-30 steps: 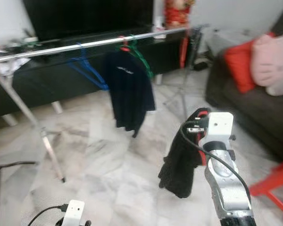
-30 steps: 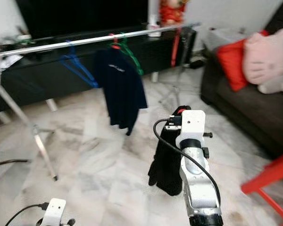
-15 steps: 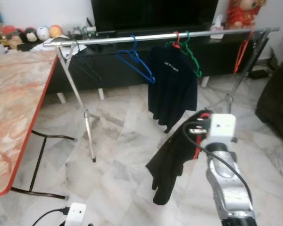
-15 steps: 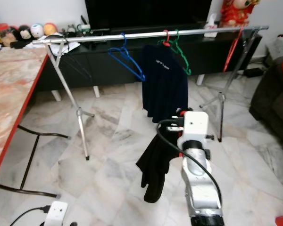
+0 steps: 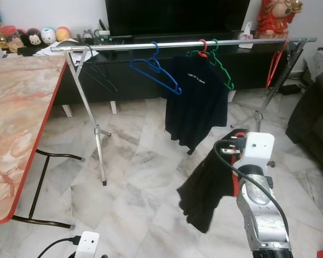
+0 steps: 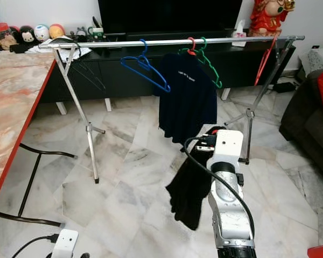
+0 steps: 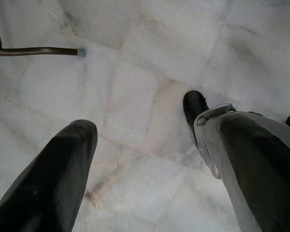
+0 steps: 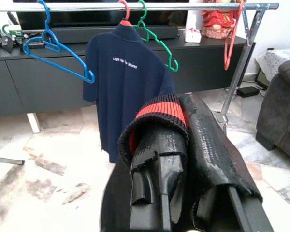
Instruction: Hang hanger
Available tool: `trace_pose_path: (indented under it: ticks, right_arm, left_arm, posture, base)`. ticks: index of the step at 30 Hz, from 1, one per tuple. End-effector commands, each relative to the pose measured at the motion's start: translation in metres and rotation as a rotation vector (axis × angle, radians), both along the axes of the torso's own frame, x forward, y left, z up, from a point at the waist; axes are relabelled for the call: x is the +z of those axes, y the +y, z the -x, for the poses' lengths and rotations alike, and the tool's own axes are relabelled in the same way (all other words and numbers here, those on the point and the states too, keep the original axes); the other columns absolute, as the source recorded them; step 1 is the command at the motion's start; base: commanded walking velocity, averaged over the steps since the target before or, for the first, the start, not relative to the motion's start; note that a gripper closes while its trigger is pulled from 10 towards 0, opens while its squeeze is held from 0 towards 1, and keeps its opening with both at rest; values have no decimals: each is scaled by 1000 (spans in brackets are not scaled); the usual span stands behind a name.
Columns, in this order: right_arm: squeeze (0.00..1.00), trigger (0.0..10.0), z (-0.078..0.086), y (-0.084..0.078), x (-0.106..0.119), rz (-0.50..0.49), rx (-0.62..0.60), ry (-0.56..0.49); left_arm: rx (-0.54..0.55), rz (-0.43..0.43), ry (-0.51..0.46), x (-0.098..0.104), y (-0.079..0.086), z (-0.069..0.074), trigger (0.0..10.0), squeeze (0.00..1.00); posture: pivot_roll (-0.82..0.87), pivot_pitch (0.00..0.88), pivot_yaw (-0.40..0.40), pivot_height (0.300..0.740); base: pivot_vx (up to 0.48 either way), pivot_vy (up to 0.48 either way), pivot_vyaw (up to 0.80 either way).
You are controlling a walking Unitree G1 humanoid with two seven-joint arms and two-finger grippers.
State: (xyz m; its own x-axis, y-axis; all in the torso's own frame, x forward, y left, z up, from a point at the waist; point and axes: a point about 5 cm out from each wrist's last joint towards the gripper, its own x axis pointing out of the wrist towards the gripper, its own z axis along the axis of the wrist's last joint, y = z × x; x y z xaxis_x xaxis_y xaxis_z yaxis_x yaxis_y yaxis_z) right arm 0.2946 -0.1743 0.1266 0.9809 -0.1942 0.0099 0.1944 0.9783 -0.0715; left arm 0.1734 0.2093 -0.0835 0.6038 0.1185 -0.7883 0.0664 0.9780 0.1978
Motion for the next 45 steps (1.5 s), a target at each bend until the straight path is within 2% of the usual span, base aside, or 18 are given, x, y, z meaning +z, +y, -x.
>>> trace_pose_path:
  ticks: [1, 8, 20, 26, 32, 45]
  right_arm:
    - [0, 10000, -1, -3, 3, -18, -15, -8]
    - [0, 10000, -2, 1, 2, -20, -1, -1]
    - [0, 10000, -1, 2, 4, 4, 12, -19]
    - [0, 10000, -1, 1, 4, -32, 2, -17]
    - [0, 10000, -1, 1, 4, -31, 2, -17]
    - [0, 10000, -1, 1, 4, -18, 9, -24]
  left_arm:
    - [16, 5, 27, -3, 2, 6, 10000, 0]
    - [17, 4, 27, -3, 2, 6, 10000, 0]
    - [21, 6, 26, -3, 2, 6, 10000, 0]
    - [23, 6, 24, -3, 2, 6, 10000, 0]
    - [23, 7, 24, -2, 2, 6, 10000, 0]
    - [23, 7, 24, -2, 2, 5, 10000, 0]
  posture:
    - [-86, 41, -25, 740]
    - [-86, 35, -25, 740]
    - [-84, 40, -25, 740]
    - [-82, 47, -27, 740]
    - [-81, 53, -28, 740]
    - [-81, 54, -28, 740]
  base:
    - [0, 0, 0]
    - [0, 0, -800]
    - [147, 0, 0]
    - [264, 0, 0]
    - [274, 0, -768]
    - [277, 0, 0]
